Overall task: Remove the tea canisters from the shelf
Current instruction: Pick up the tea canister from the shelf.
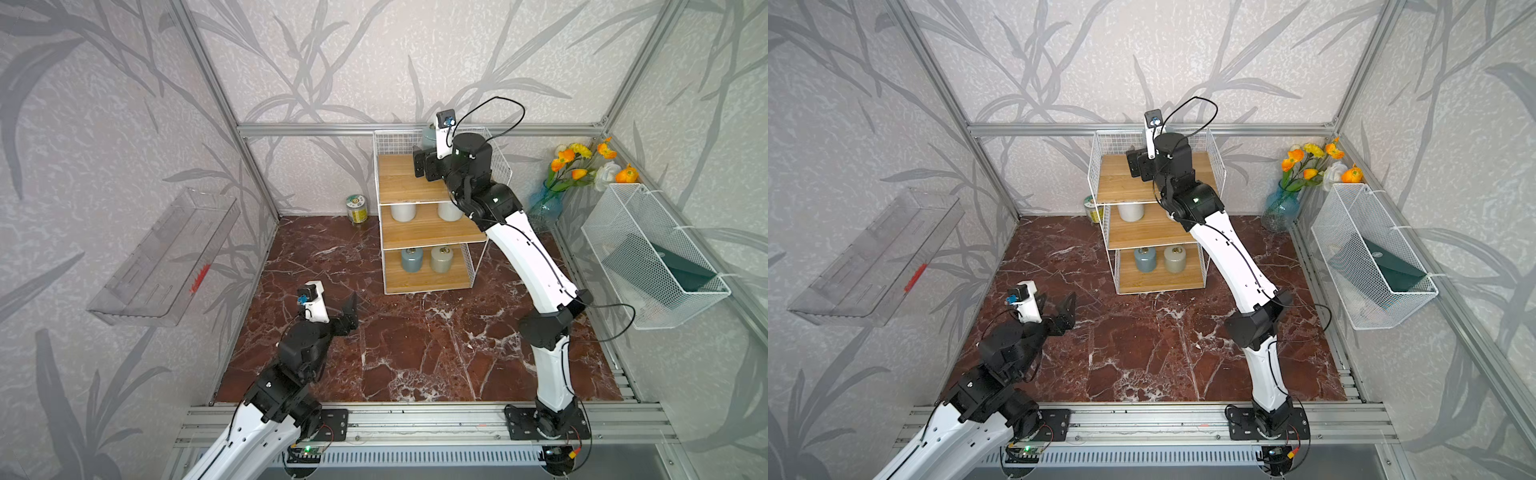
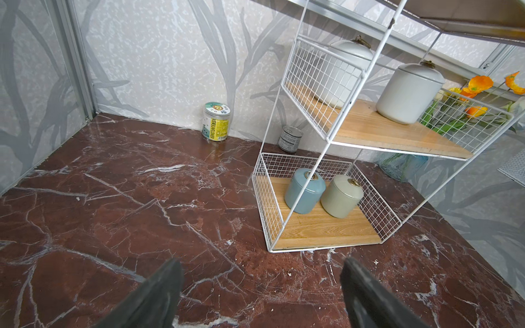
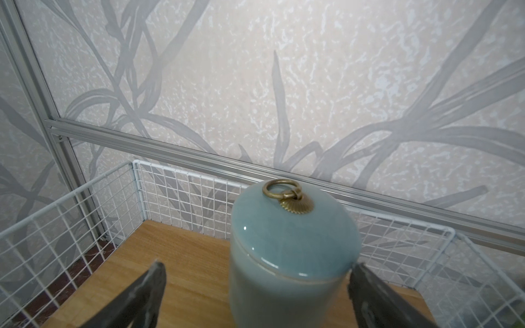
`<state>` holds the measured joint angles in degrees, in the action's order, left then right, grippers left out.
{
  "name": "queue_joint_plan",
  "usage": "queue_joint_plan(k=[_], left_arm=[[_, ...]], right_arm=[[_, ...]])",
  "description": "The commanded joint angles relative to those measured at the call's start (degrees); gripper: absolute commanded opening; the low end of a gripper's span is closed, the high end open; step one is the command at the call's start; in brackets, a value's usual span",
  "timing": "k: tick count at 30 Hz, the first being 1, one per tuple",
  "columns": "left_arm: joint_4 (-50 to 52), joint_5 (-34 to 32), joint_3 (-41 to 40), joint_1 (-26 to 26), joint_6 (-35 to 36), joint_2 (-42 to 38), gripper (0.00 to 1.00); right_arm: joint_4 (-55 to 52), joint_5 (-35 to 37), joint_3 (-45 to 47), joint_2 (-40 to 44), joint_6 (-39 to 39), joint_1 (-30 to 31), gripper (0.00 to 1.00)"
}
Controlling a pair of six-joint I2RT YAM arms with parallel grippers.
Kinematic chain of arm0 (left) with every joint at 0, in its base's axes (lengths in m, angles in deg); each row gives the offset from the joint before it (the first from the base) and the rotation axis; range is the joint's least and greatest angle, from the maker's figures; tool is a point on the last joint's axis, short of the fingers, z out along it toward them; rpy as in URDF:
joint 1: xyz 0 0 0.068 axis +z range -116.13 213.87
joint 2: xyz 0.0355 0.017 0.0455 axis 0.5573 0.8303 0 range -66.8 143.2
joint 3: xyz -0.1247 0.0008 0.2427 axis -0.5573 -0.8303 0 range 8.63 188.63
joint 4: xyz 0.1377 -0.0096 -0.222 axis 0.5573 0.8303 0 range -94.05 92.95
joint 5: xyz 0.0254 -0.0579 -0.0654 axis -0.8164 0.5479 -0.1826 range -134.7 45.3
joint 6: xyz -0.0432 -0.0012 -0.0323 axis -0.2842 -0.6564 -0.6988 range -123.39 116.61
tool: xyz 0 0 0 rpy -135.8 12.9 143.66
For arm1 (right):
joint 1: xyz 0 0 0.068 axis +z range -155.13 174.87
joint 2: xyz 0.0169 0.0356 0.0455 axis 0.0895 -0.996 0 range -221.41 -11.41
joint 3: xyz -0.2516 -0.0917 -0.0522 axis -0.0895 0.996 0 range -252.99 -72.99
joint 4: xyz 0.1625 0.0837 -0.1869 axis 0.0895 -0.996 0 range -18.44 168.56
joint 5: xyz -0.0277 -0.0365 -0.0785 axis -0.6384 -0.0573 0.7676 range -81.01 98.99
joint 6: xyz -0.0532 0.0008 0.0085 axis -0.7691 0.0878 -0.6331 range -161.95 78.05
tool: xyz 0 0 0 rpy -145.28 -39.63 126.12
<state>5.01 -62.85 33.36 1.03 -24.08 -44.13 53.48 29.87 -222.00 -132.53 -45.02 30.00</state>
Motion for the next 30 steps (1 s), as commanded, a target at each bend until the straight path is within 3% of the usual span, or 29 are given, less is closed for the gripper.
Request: queue_joint_plan(k=[1,8,19,30], left_arm=[[0.2,-0.9,-0.8,-0.1,-0.4,0.0,0.88],[1.0,-1.2,-0.5,-0.1,-0.2,-0.1,0.88],[1.8,-1.4,-0.3,0.0,0.0,0.2,0.88],[3.0,-1.2,-0.5,-0.1,-0.6,0.3,0.88]], right_arm=[[-1.8,0.0,-4.2,-3.1,0.1,-0.3,0.99],[-1.8,0.3,-9.2,-6.7,-0.7,-0.5,0.99],[1.6,2.6,-9.5,-8.7,-2.6,-0.7,1.0],[4.7,-1.1,-8.1,-6.6,-3.1,-0.5,0.74]])
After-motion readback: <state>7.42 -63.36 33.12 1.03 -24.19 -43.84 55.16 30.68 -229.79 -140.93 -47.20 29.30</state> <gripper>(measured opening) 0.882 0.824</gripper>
